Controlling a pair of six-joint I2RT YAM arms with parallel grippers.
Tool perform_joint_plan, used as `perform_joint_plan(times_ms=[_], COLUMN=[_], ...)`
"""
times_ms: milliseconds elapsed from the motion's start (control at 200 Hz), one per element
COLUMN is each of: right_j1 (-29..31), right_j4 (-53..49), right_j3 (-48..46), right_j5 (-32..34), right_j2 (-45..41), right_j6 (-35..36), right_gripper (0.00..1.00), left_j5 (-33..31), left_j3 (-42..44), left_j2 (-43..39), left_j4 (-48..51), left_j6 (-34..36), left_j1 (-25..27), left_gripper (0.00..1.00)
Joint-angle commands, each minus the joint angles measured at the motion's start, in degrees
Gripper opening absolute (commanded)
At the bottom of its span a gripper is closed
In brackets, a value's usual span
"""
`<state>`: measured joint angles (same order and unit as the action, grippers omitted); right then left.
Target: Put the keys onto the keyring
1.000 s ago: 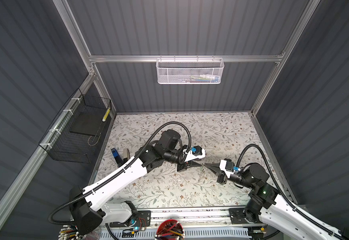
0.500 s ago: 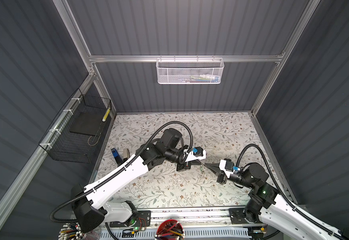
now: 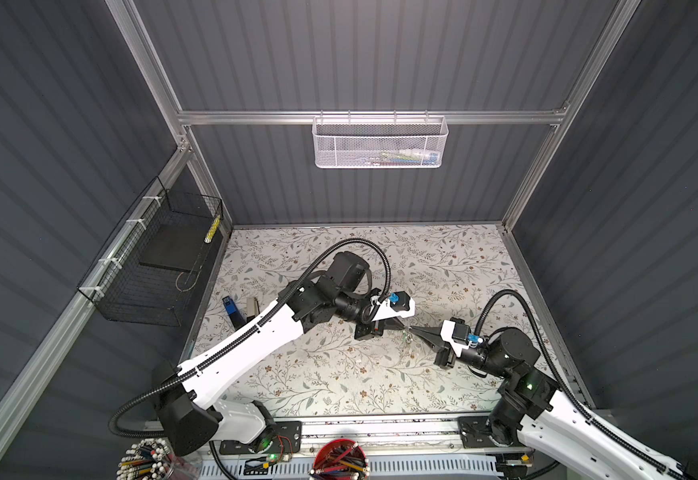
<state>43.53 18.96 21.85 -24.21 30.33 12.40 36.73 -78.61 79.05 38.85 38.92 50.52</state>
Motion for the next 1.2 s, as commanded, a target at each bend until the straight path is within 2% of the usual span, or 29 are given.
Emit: perform_joint_plan(times_ms=[0,255,315,385,470,555,675,775,930,1196], right_j1=[-0.02,-0.02,0.02,-0.01,-0.02,-0.02,-0.02,-0.02,-0.11,-0.1], right_j4=[7.04,7.2,7.25,7.14,6.84,6.23,4.23,4.14,4.86,5.74], right_j3=[-0.09,-0.59,-0.49,-0.42,-0.57,-0.66,-0.58,-0.61,-0.4,-0.14], right_j5=[0.02,0.34,0.21,0.12,0.46,0.65,0.49,0.06,-1.19,-2.34], right_j2=[-1.47,-2.1,-1.83,-1.46,-1.25,-1.37,-1.56,-1.4,-0.42,0.35], right_j6=[-0.71,-0.8,-0.85,-0.76,-0.75,-0.73,-0.41,-0.7,-1.1,-1.85], right_gripper=[0.0,0.0,0.0,0.0,0.0,0.0,0.0,0.0,0.0,0.0], left_j5=[2.05,3.46,3.89,4.39,4.47,1.73,-4.75,-6.87,-5.64,0.24], left_j3=[-1.8,-1.86,-4.11,-4.4,-3.97,-2.96,3.86,6.86,8.59,7.15], left_j2=[2.35,4.26,4.75,5.03,4.3,2.07,-3.51,-7.43,-9.76,-6.81], left_j4=[5.6,7.2,7.12,6.69,4.72,1.76,-3.83,-6.91,-10.08,-11.01], left_j6=[1.99,2.75,2.79,2.61,1.61,0.26,-1.25,-2.15,-3.38,-4.27], left_j1=[0.14,0.17,0.19,0.13,0.15,0.14,0.15,0.04,0.13,0.12], left_gripper=[0.0,0.0,0.0,0.07,0.23,0.28,0.35,0.4,0.4,0.33])
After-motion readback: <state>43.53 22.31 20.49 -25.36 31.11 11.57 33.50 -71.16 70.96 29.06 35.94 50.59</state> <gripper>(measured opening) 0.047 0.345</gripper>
